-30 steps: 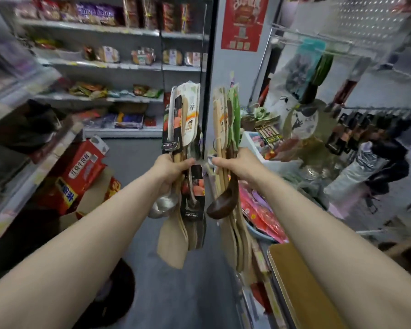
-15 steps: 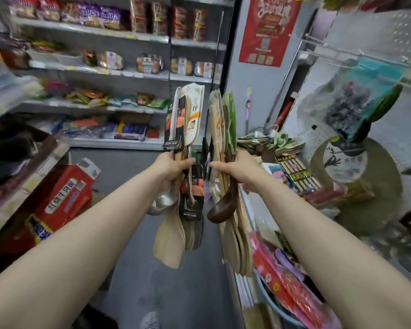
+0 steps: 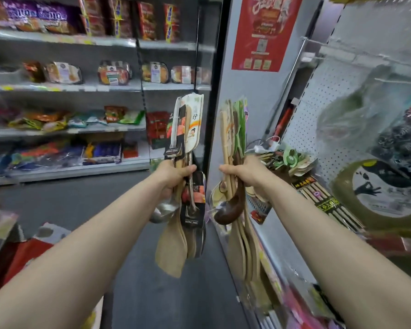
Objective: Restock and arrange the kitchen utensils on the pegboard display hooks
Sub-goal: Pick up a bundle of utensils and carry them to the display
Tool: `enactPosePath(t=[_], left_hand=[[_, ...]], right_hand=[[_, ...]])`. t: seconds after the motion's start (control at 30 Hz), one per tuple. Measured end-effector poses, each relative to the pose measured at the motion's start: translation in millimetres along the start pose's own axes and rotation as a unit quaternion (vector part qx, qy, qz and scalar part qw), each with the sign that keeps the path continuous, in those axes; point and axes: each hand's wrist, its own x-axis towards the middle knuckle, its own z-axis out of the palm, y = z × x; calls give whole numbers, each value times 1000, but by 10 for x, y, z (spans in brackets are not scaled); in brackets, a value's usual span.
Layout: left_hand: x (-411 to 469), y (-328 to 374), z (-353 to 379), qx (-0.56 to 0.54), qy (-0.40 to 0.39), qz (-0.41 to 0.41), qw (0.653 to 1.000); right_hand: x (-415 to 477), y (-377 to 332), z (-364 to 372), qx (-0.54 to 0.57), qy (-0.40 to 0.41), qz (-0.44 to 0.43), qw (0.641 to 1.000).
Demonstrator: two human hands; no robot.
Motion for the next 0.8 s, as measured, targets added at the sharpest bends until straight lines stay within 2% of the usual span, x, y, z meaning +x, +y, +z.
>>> enactPosePath(t=[0.17, 0.5, 0.7, 0.8], left_hand=[[866, 161, -101, 8, -7, -3, 1000], [2674, 845, -110, 64, -15, 10, 998], [3625, 1073, 89, 143, -45, 29, 988], [4087, 1102, 305, 172, -87, 15, 981]], right_hand=[[763, -116, 27, 60, 14, 5, 998], [2589, -355, 11, 73, 0, 19, 997], [3443, -340, -171, 74, 6, 37, 997], [3787, -211, -278, 75, 30, 68, 994]])
